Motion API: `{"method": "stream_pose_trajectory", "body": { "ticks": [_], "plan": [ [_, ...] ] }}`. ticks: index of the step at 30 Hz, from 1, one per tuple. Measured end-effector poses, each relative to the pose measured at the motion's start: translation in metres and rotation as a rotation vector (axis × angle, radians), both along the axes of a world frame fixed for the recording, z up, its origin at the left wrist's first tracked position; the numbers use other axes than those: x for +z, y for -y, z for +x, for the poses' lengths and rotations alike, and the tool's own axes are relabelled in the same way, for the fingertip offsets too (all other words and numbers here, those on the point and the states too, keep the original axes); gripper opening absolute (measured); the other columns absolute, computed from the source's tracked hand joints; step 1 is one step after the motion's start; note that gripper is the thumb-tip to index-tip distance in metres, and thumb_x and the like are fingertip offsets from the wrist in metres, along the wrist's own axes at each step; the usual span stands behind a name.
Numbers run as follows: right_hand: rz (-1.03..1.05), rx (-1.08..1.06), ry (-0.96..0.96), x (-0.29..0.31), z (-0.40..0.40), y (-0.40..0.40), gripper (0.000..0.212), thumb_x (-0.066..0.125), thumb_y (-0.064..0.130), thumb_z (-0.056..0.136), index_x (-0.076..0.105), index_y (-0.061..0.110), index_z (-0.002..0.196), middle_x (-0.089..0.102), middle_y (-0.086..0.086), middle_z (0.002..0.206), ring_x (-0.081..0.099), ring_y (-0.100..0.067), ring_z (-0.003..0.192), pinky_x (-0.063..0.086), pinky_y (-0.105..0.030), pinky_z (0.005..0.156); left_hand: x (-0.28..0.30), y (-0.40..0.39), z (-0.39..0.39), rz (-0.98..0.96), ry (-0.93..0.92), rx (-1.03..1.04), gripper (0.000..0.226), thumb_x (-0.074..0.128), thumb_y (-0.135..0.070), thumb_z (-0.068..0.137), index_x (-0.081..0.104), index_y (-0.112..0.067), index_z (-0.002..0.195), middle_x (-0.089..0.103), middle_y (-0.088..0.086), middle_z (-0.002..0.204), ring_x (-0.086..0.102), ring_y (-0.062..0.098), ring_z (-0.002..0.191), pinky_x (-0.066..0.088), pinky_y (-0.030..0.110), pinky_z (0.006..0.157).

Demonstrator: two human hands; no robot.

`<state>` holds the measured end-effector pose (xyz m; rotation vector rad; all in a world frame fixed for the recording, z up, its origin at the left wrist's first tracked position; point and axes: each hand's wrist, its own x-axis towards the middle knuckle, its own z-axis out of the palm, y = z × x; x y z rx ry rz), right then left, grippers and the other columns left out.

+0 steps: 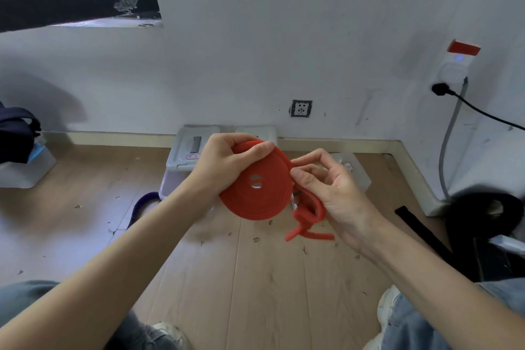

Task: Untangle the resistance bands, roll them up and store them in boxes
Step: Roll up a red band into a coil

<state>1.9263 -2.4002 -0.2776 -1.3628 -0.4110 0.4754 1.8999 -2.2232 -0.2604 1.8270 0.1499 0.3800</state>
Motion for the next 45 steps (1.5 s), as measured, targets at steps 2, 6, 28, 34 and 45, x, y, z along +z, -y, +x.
{"method": "stream_pose_trajectory", "body": {
  "ticks": [2,6,28,34,45],
  "plan": [
    [-0.011,-0.030,0.031,0.000,-0.002,-0.001,0.028,0.071,0.026,0.070,0.058,0.012,0.090,0.070,0.000,0.086,0.066,-0.018,0.067,0.056,-0.040,0.058,-0.002,0.004,0.000,0.009,0.059,0.035,0.015,0.070,-0.026,0.080,0.069,-0.024,0.066,0.067,-0.012,0.058,0.058,-0.002,0.054,0.047,0.013,0.053],
    [-0.162,-0.074,0.152,0.005,0.006,0.004,0.021,0.076,0.019,0.070,0.061,0.014,0.084,0.069,-0.002,0.086,0.066,-0.024,0.065,0.055,-0.057,0.059,-0.002,0.003,-0.002,0.014,-0.075,-0.075,0.008,0.070,-0.031,0.079,0.071,-0.025,0.074,0.069,-0.014,0.064,0.062,-0.004,0.059,0.047,0.010,0.055],
    [-0.134,0.234,-0.094,0.017,0.018,0.019,0.022,0.063,0.018,0.077,0.057,0.010,0.097,0.057,0.001,0.059,0.052,-0.011,0.049,0.049,-0.027,0.051,0.009,-0.007,-0.008,-0.062,-0.270,-0.274,0.029,0.074,-0.045,0.055,0.075,-0.026,0.076,0.072,-0.004,0.069,0.067,0.006,0.064,0.050,0.016,0.054],
    [-0.390,0.068,0.397,0.006,0.003,0.005,0.012,0.048,0.014,0.096,0.058,0.020,0.102,0.059,0.001,0.078,0.059,-0.011,0.069,0.054,-0.029,0.065,0.000,-0.001,-0.010,-0.281,-0.288,-0.212,0.042,0.077,-0.043,0.052,0.076,-0.017,0.085,0.073,0.004,0.079,0.068,0.013,0.068,0.053,0.022,0.057],
    [-0.049,0.155,-0.149,0.011,0.012,0.018,0.019,0.064,0.021,0.083,0.065,0.012,0.100,0.063,-0.004,0.076,0.058,-0.014,0.065,0.052,-0.027,0.063,0.002,-0.006,-0.011,-0.362,-0.349,-0.132,0.037,0.078,-0.035,0.051,0.077,-0.016,0.082,0.072,0.004,0.070,0.065,0.012,0.056,0.050,0.021,0.050]
  ]
}}
